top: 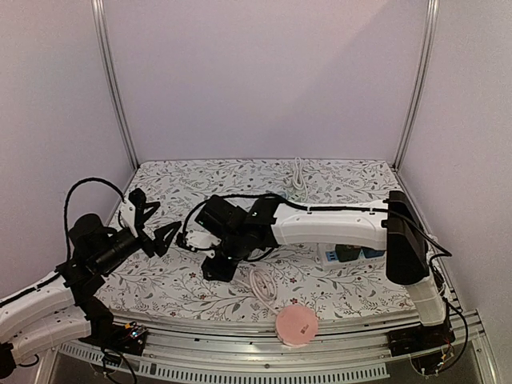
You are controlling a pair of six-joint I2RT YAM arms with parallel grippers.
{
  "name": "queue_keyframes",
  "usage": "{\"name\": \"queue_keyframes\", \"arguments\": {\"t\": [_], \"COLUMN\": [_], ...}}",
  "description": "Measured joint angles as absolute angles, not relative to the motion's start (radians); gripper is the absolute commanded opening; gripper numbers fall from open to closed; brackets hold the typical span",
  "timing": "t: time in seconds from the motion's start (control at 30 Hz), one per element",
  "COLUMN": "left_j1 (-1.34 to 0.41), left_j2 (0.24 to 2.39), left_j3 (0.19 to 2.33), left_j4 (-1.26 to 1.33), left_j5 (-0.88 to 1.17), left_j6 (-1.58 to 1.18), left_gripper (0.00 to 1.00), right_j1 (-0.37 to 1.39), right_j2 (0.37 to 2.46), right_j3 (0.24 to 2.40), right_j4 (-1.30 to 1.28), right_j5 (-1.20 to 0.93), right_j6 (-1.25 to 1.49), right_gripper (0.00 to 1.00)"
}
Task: Insert the plug
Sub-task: Insert the plug into the socket.
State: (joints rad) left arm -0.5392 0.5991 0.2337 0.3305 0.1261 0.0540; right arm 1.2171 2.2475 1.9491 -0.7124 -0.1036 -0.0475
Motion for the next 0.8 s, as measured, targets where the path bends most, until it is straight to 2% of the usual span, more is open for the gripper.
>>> {"name": "queue_keyframes", "arguments": {"t": [0.37,0.8], "left_j1": [-0.533,-0.480], "left_j2": [0.603,0.622], "left_j3": [0.229,0.214], "left_j4": [0.373,0.388], "left_j5": [0.077,-0.035], "left_j6": [0.082,0.133], "left_gripper": [0.85,0.85], "right_j1": [1.150,1.147], "right_j2": [2.338,2.399], "right_j3": [2.041,2.156], "right_j4": [-0.665,-0.835], "right_j5": [-0.108,-0.084], "right_j6": [-0.086,-0.141], "right_gripper": [0.00,0.00]}}
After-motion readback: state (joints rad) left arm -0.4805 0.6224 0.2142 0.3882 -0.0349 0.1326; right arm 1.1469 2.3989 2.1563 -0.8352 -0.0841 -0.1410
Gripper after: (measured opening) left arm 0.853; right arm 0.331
